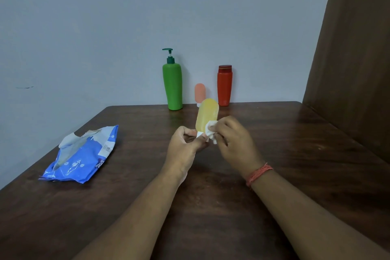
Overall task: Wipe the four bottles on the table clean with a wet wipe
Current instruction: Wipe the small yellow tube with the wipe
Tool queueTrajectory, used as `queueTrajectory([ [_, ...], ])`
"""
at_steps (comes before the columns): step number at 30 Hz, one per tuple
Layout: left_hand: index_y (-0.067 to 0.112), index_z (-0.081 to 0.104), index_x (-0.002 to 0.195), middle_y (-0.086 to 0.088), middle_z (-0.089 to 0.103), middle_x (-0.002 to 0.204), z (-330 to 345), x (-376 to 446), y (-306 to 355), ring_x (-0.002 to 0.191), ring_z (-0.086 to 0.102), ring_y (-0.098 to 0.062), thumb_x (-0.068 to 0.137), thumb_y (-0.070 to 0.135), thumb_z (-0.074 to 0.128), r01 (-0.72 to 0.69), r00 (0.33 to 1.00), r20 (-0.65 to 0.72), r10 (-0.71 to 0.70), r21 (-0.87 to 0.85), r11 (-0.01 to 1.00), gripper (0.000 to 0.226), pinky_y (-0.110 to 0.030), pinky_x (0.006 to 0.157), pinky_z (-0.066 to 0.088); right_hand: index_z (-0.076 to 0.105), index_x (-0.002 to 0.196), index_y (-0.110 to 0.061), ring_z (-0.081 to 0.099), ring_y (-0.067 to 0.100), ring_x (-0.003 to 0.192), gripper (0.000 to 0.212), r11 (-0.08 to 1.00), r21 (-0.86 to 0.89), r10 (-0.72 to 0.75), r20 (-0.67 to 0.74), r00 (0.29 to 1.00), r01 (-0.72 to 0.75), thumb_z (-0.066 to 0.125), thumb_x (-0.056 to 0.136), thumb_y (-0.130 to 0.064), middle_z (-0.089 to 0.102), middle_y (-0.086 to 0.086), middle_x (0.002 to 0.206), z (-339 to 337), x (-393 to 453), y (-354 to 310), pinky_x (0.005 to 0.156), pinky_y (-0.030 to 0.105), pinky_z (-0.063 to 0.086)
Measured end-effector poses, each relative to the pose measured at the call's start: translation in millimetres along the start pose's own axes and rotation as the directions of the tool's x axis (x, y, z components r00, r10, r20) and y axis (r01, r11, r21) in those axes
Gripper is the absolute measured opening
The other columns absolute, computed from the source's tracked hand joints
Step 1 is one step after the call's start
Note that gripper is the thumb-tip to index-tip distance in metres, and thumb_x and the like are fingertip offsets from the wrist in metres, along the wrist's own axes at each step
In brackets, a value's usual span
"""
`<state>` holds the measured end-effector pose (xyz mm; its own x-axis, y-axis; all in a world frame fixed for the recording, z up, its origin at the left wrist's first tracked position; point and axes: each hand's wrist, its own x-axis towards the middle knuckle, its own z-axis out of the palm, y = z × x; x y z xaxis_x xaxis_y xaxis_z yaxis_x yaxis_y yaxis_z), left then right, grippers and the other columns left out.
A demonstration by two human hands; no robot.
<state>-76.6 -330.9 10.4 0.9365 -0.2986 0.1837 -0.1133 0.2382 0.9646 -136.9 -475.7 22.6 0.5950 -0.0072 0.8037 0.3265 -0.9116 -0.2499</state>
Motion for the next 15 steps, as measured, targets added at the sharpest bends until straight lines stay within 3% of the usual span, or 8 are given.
queueTrajectory([
  [2,0.008,0.052,0.093,-0.028,0.071,0.105,-1.8,1.5,-1.1,0.099,0.072,-0.04,0.086,0.003,0.076,-0.007,1.0,0.014,0.008,-0.013,1.0,0.025,-0.049,0.093,0.057,0.071,0.103,-0.006,0.053,0.005,0.092,0.02,1.0,0.015,-0.023,0.022,0.999,0.023,0.065,0.086,0.003,0.059,0.003,0.1,0.6,-0.4,-2.0,0.084,0.003,0.037],
  [6,0.01,0.055,0.093,-0.02,0.073,0.103,2.7,-3.7,-0.2,0.103,0.071,-0.037,0.07,0.029,0.084,-0.035,0.997,0.068,0.029,0.081,0.996,0.042,-0.052,0.09,0.059,0.072,0.103,-0.006,0.052,-0.001,0.094,0.02,0.991,0.052,0.128,-0.146,0.981,-0.122,0.065,0.087,0.004,0.064,0.003,0.104,-1.6,5.7,4.0,0.083,0.0,0.037],
  [12,0.008,0.053,0.092,-0.028,0.072,0.103,-1.1,1.6,-1.9,0.093,0.073,-0.035,0.089,0.006,0.073,-0.013,1.0,-0.005,0.013,0.019,1.0,0.021,-0.044,0.086,0.059,0.071,0.096,-0.008,0.058,0.006,0.093,0.015,0.993,0.102,0.055,-0.033,0.998,-0.052,0.069,0.084,0.002,0.064,0.001,0.101,5.6,-1.8,-0.4,0.082,0.009,0.045],
  [15,0.004,0.051,0.094,-0.025,0.072,0.104,2.2,-3.3,-0.9,0.096,0.073,-0.038,0.093,0.004,0.068,0.008,0.998,0.066,-0.011,0.047,0.999,0.018,-0.047,0.089,0.059,0.072,0.092,-0.011,0.063,0.007,0.09,0.013,0.96,0.199,0.228,-0.156,0.961,-0.196,0.068,0.086,0.001,0.066,-0.003,0.097,3.4,4.6,2.4,0.078,0.017,0.052],
])
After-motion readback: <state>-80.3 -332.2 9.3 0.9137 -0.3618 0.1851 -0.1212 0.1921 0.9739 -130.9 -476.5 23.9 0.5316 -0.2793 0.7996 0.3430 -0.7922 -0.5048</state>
